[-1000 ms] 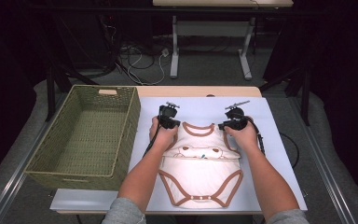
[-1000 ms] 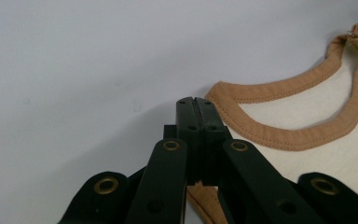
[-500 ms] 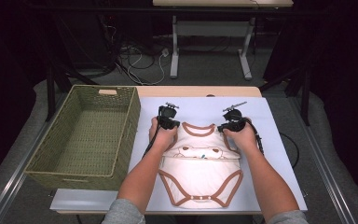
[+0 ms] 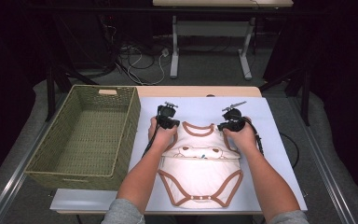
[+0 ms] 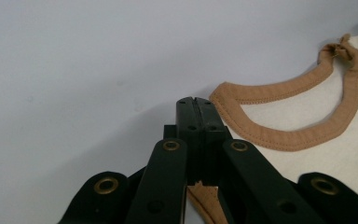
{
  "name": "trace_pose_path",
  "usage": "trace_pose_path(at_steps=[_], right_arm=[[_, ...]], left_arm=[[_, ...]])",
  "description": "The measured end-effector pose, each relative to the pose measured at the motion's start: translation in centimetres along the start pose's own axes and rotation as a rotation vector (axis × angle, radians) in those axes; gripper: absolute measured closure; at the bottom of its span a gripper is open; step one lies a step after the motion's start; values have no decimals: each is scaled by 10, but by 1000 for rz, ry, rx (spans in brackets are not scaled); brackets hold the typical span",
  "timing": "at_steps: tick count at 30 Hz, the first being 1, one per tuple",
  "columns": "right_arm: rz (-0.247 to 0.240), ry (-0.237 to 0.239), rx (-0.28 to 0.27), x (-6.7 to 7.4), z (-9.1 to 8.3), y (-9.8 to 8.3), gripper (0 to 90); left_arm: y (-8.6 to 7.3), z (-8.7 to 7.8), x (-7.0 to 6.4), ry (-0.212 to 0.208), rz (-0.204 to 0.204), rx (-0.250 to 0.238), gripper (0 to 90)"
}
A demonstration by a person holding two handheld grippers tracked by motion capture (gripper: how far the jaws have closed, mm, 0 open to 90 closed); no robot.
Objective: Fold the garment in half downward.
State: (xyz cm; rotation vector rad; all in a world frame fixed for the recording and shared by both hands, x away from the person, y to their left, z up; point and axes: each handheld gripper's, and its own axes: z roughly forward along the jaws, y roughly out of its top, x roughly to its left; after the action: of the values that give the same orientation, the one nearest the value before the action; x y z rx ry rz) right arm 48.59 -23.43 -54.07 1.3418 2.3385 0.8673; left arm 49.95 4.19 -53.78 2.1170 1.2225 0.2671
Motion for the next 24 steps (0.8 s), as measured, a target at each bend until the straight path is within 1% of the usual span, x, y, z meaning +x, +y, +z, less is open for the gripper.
trace_pose_path(at_steps=[1,2,3,4,6,8,9,10,11,12,13,14,15,17,18,21,22,24], right_arm=[[-5,-1,-6,0,-1,0,783],[2,3,-11,0,-2,1,783],[1,4,-21,0,-3,1,783],[10,9,-24,0,-4,1,784],[-5,3,-27,-1,-5,2,784],[5,-1,-39,-2,-7,2,784],[0,5,-43,-3,-8,2,784],[7,3,-51,-2,-9,2,784],[2,10,-55,-3,-10,2,784],[-5,11,-69,-4,-10,2,784],[5,3,-65,-3,-12,3,784],[-4,5,-73,-4,-13,3,784],[-3,13,-77,-4,-14,3,784],[7,5,-88,-3,-17,4,784],[2,1,-92,-4,-18,4,785],[0,1,-109,-3,-22,5,785],[3,2,-115,-3,-24,5,785],[7,3,-129,-3,-26,5,785]], left_arm=[[0,-1,0,2,4,-2,900],[0,-1,-1,2,-1,-9,900],[0,-1,-1,4,3,-11,900],[1,-2,-1,3,3,-15,900],[1,-3,-1,5,3,-19,900],[1,-4,-1,4,2,-24,900],[2,-5,-1,5,8,-24,900],[2,-6,-1,4,2,-29,900],[2,-6,0,4,9,-32,900],[2,-7,0,5,3,-33,900],[3,-8,0,5,6,-35,900],[3,-10,0,2,12,-38,900],[3,-11,-1,2,7,-43,900],[4,-13,-1,4,18,-53,900],[4,-14,-1,5,22,-57,900],[5,-17,-1,5,26,-69,900],[5,-18,-1,4,20,-75,900],[6,-20,-2,3,32,-76,900]])
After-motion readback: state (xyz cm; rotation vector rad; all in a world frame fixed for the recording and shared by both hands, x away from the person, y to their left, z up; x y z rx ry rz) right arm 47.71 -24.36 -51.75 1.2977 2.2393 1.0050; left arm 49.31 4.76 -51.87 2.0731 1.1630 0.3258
